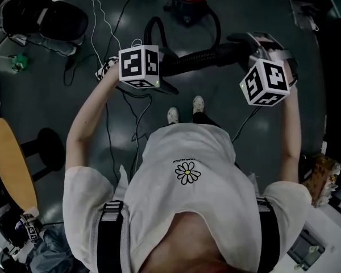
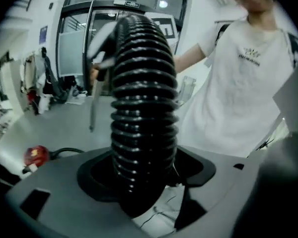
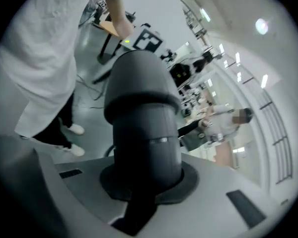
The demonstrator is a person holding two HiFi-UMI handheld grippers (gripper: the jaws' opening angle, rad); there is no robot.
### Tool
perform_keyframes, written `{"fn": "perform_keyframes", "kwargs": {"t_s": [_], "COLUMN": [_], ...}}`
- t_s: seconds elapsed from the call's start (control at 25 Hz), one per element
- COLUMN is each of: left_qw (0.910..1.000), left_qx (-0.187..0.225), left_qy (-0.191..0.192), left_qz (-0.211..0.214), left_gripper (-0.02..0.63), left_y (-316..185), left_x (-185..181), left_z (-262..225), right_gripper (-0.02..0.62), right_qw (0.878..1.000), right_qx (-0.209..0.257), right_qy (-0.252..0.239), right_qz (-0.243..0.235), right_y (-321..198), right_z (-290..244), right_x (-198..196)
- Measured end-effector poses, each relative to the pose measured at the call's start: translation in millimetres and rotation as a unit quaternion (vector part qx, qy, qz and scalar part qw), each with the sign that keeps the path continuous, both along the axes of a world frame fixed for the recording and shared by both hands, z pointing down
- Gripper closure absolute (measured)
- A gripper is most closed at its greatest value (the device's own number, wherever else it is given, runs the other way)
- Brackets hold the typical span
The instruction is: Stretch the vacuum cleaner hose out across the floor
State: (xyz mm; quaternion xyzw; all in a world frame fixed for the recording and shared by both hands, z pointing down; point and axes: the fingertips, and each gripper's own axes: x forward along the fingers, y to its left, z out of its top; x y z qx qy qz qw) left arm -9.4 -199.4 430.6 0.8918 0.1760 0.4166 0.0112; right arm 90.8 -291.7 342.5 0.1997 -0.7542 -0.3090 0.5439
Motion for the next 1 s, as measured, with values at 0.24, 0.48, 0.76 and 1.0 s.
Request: {"fn": "perform_keyframes", "kwargs": {"t_s": [0.24, 0.48, 0.76, 1.0], "left_qw": [0.8959, 0.824, 0.7792, 0.7341], "left_qx": [-0.328, -0.358, -0.391, -0.435], "left_qy": [0.273, 0.413, 0.488, 0.515], "left_qz": [0.123, 0.148, 0.042, -0.081], "left_gripper": [0.473, 0.499, 0.497, 0.497], "left_y": [131, 223, 306, 390], "left_x": [20, 76, 126, 140], "left_z": [-138, -223, -246, -219], "right_gripper": [0.528, 0.528, 0.515, 0.402], "right_qw": [0.957, 0.869, 0.812, 0.852], "right_qx": [0.241, 0.163, 0.073, -0.084], "right_qy": [-0.162, -0.459, -0.568, -0.517], "right_qz": [-0.023, -0.085, -0.114, -0.016], "right_y": [-7, 57, 158, 264], "right_z": [-112, -143, -103, 21], "right_x": [-27, -32, -16, 41]}}
